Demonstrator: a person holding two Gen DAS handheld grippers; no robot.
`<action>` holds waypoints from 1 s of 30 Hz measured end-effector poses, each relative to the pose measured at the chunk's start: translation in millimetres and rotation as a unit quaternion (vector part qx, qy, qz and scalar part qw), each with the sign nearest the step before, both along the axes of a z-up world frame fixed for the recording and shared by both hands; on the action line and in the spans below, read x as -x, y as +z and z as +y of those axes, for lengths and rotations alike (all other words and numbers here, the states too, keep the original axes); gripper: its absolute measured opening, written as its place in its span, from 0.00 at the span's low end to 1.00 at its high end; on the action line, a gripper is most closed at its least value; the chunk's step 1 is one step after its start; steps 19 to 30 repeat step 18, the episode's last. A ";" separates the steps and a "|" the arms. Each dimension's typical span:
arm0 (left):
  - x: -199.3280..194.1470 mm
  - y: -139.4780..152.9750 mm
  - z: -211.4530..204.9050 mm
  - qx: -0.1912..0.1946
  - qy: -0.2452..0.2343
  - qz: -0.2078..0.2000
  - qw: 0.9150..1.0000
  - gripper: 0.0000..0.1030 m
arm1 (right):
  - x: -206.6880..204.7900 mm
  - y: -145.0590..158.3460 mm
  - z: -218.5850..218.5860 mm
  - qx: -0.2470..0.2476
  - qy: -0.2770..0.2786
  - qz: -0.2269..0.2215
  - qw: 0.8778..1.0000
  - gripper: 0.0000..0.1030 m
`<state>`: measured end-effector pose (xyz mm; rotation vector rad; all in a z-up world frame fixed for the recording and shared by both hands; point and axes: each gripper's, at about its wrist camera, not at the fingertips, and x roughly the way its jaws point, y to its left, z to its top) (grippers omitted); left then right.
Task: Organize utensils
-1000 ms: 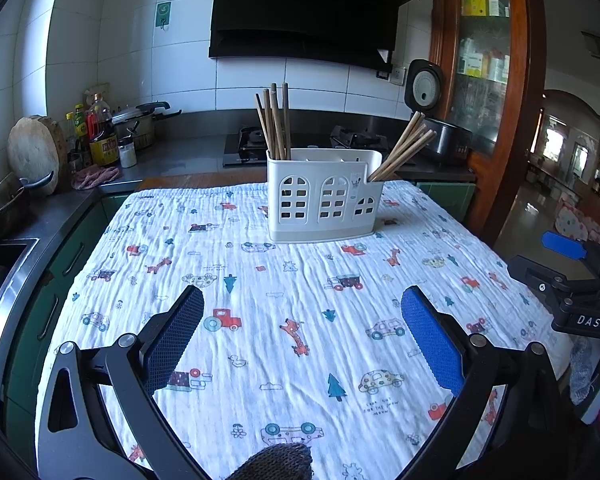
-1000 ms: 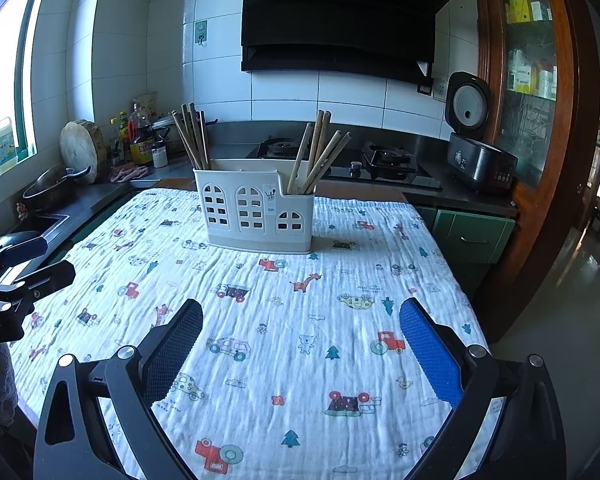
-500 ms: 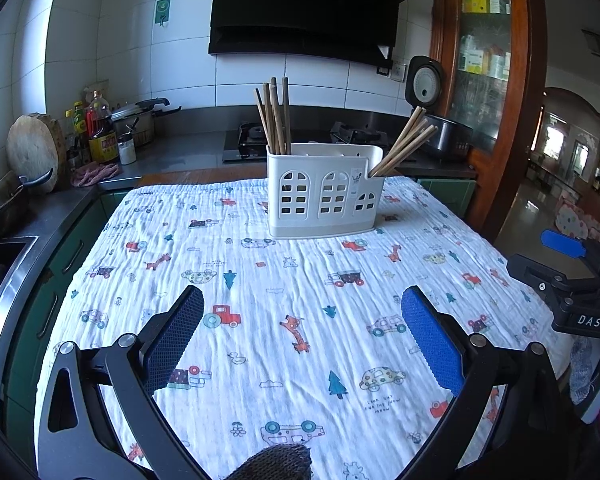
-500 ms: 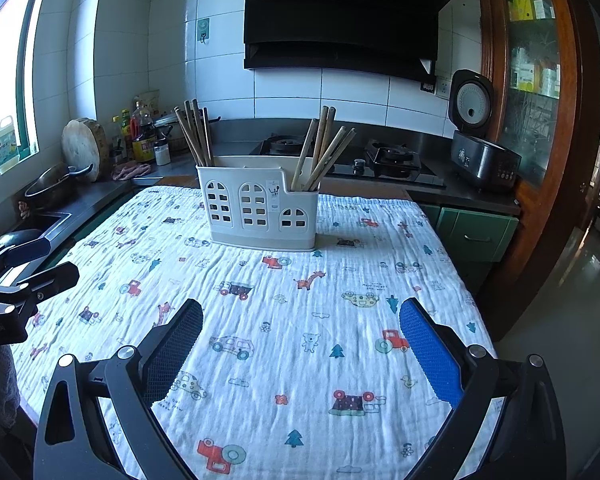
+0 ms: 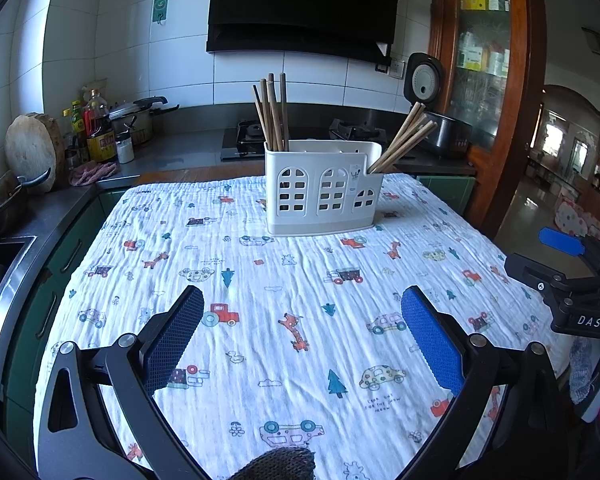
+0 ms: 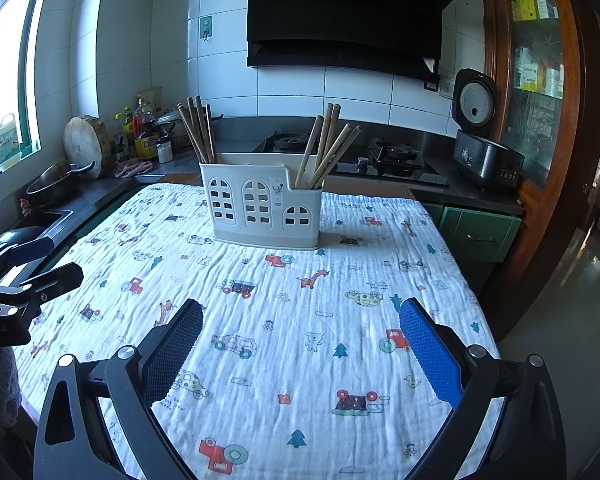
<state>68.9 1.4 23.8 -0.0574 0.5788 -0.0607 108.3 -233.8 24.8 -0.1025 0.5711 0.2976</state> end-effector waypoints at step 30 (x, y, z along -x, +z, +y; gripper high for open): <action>1.1 -0.1 4.4 0.000 0.011 0.000 1.000 0.95 | 0.0 -6.2 0.8 0.001 0.003 0.004 1.000 0.93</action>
